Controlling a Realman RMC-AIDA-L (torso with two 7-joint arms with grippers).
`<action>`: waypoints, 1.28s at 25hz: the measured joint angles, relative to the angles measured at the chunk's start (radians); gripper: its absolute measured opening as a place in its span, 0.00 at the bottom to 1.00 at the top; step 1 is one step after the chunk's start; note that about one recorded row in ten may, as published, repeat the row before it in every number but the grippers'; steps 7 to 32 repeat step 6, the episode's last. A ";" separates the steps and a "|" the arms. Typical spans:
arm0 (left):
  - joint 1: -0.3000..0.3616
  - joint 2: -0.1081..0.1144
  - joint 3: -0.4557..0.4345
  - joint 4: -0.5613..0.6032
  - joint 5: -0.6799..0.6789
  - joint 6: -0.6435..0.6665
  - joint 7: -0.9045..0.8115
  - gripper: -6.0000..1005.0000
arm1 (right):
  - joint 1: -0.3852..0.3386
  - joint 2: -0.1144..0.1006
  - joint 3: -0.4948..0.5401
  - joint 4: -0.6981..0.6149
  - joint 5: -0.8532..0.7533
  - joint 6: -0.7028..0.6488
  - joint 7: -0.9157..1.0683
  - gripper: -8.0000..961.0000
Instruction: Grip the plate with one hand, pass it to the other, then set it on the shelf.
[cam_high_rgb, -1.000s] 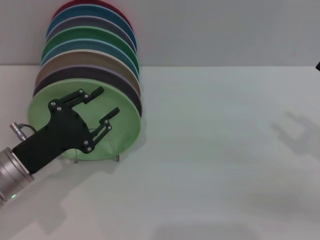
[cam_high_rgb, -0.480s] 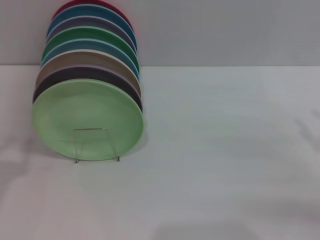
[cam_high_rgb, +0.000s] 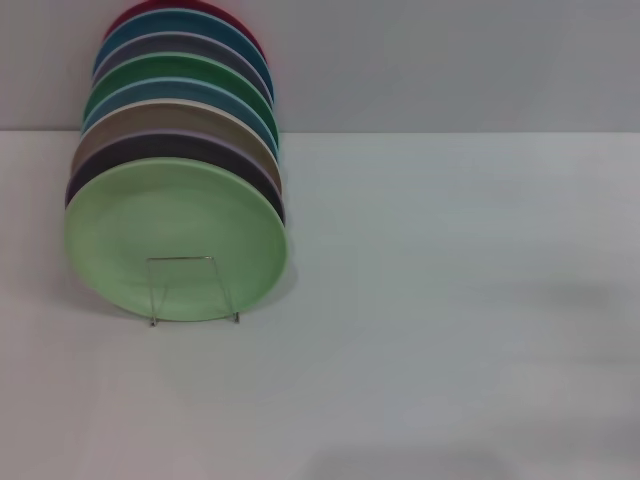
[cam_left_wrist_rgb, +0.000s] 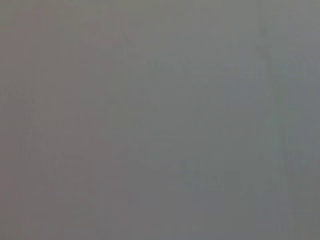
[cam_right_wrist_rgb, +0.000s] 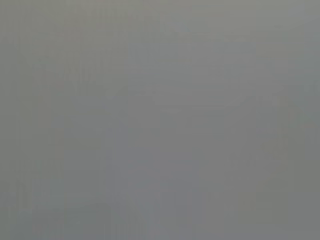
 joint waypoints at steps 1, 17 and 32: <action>-0.002 -0.002 -0.015 0.000 0.000 -0.007 -0.013 0.72 | 0.001 0.000 -0.001 -0.005 0.001 0.000 -0.013 0.71; -0.005 -0.003 -0.046 0.006 0.000 -0.026 -0.064 0.80 | 0.009 0.000 -0.006 -0.045 0.002 0.007 -0.083 0.77; -0.005 -0.003 -0.046 0.006 0.000 -0.026 -0.064 0.80 | 0.009 0.000 -0.006 -0.045 0.002 0.007 -0.083 0.77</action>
